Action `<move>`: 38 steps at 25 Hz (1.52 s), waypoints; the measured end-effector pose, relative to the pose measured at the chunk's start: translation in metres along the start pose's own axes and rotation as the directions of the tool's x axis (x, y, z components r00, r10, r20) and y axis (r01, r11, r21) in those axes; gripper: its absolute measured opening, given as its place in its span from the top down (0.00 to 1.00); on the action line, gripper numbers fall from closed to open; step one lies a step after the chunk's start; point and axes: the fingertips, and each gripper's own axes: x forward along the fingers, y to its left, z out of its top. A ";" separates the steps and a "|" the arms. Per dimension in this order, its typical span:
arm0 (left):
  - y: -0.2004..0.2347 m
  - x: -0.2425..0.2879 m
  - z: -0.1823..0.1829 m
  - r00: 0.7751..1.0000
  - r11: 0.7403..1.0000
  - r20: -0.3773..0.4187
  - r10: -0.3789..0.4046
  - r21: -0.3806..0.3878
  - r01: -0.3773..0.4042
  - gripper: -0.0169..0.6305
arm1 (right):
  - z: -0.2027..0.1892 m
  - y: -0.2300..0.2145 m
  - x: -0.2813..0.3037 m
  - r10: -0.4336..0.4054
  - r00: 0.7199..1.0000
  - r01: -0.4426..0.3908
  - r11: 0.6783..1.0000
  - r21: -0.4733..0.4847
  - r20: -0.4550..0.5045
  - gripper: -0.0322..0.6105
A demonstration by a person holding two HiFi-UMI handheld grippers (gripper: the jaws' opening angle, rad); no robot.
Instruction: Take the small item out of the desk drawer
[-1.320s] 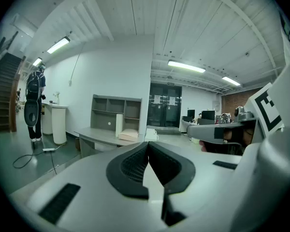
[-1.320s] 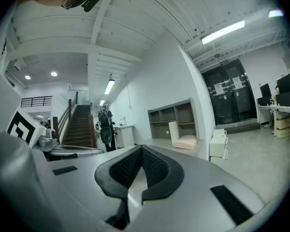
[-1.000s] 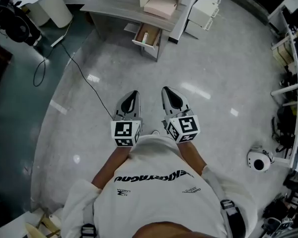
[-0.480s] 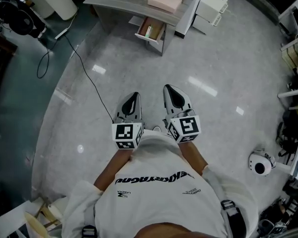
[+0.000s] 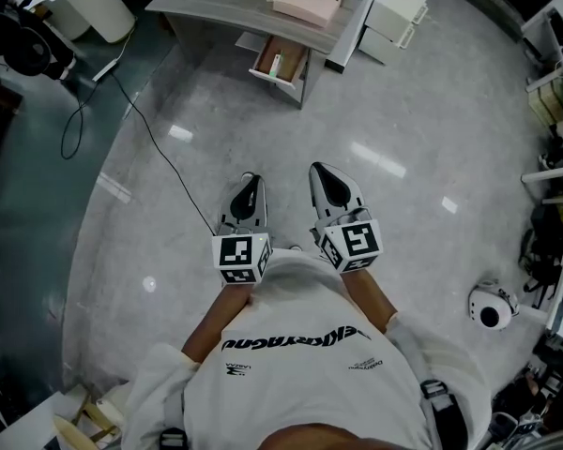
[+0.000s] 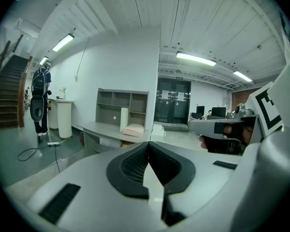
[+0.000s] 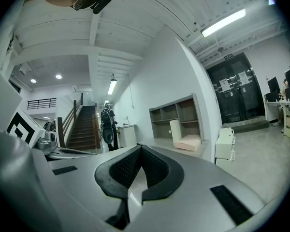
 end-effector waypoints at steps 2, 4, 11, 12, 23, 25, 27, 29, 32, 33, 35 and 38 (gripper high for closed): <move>0.010 0.018 0.005 1.000 1.000 -0.003 -0.003 -0.002 0.003 0.95 | 0.004 -0.007 0.018 -0.007 1.000 0.007 1.000 -0.006 -0.003 0.90; 0.025 0.039 0.010 1.000 1.000 -0.008 -0.003 0.004 0.003 0.95 | 0.005 -0.015 0.040 -0.017 1.000 0.017 1.000 -0.009 -0.007 0.90; 0.088 0.120 0.040 0.998 0.998 -0.033 -0.057 0.007 0.057 0.95 | 0.019 -0.034 0.134 -0.058 0.997 0.058 0.998 0.010 -0.040 0.90; 0.097 0.132 0.046 0.997 0.997 -0.041 -0.070 0.011 0.071 0.95 | 0.021 -0.036 0.149 -0.066 0.997 0.066 0.998 0.017 -0.046 0.90; 0.176 0.257 0.084 0.972 0.975 -0.092 -0.216 0.031 0.220 0.95 | 0.044 -0.073 0.285 -0.198 0.977 0.198 0.980 0.002 -0.077 0.90; 0.183 0.272 0.085 0.965 0.969 -0.101 -0.240 0.034 0.245 0.95 | 0.043 -0.079 0.299 -0.222 0.971 0.224 0.974 0.019 -0.089 0.90; 0.190 0.287 0.085 0.958 0.962 -0.111 -0.263 0.038 0.269 0.95 | 0.041 -0.084 0.311 -0.245 0.965 0.248 0.968 0.024 -0.097 0.90; 0.195 0.303 0.085 0.952 0.957 -0.117 -0.281 0.044 0.288 0.95 | 0.041 -0.090 0.323 -0.264 0.959 0.268 0.963 0.023 -0.101 0.90; 0.199 0.322 0.081 0.943 0.949 -0.139 -0.304 0.045 0.312 0.95 | 0.038 -0.097 0.336 -0.287 0.951 0.290 0.957 0.016 -0.112 0.90; 0.199 0.326 0.079 0.939 0.946 -0.147 -0.312 0.044 0.321 0.95 | 0.037 -0.098 0.339 -0.291 0.950 0.294 0.956 0.011 -0.117 0.90; 0.199 0.336 0.075 0.932 0.941 -0.162 -0.325 0.048 0.336 0.95 | 0.033 -0.100 0.345 -0.297 0.946 0.301 0.954 0.006 -0.126 0.90; 0.196 0.353 0.068 0.924 0.935 -0.180 -0.338 0.047 0.352 0.95 | 0.025 -0.108 0.353 -0.303 0.942 0.308 0.951 0.014 -0.141 0.90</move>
